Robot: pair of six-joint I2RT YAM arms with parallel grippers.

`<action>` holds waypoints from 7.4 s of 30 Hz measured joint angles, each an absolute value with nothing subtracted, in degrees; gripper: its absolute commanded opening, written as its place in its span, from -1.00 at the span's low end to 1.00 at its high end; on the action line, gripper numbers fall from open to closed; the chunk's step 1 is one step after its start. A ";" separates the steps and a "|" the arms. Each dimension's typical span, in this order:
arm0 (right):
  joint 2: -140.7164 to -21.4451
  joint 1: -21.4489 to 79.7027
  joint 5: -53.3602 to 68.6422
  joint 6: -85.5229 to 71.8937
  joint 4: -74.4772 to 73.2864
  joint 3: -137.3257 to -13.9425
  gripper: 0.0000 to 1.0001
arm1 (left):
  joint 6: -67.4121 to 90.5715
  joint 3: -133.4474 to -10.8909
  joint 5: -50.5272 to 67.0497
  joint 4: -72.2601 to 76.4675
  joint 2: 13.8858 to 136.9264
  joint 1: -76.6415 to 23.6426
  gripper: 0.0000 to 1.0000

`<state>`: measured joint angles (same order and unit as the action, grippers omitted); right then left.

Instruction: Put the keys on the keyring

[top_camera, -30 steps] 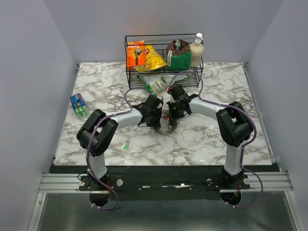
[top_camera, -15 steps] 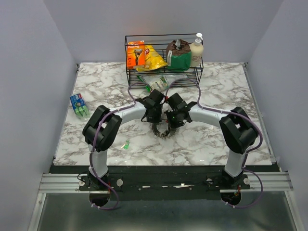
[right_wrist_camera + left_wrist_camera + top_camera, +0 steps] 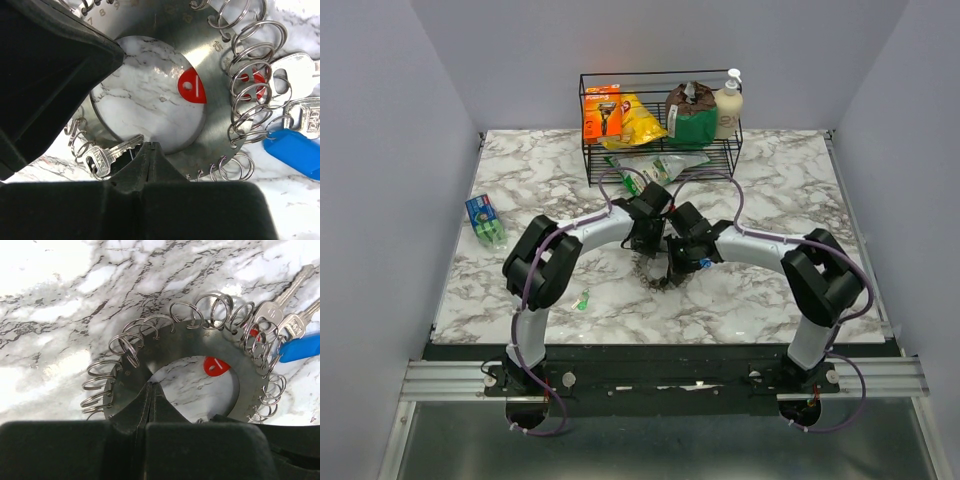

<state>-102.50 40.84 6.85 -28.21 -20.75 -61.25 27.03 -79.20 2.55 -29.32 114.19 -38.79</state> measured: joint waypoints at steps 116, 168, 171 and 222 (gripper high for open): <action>-97.56 45.43 11.49 -28.36 -17.72 -53.34 -0.92 | 36.05 -58.24 11.22 -1.87 103.55 -32.62 0.33; -100.47 49.08 -4.38 -22.68 -21.08 -68.27 -0.95 | 36.73 -41.80 17.26 -5.61 77.54 -26.96 0.39; -103.63 49.01 -6.74 -22.20 -22.35 -71.35 -0.96 | 36.71 -41.58 17.08 -5.72 76.20 -26.96 0.39; -102.94 34.81 -8.75 -24.84 -19.35 -61.56 -0.99 | 35.73 -41.54 16.53 -5.80 77.52 -26.96 0.41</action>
<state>-102.94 34.81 -8.75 -24.84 -19.35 -61.56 35.73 -41.54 16.53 -5.80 77.52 -26.96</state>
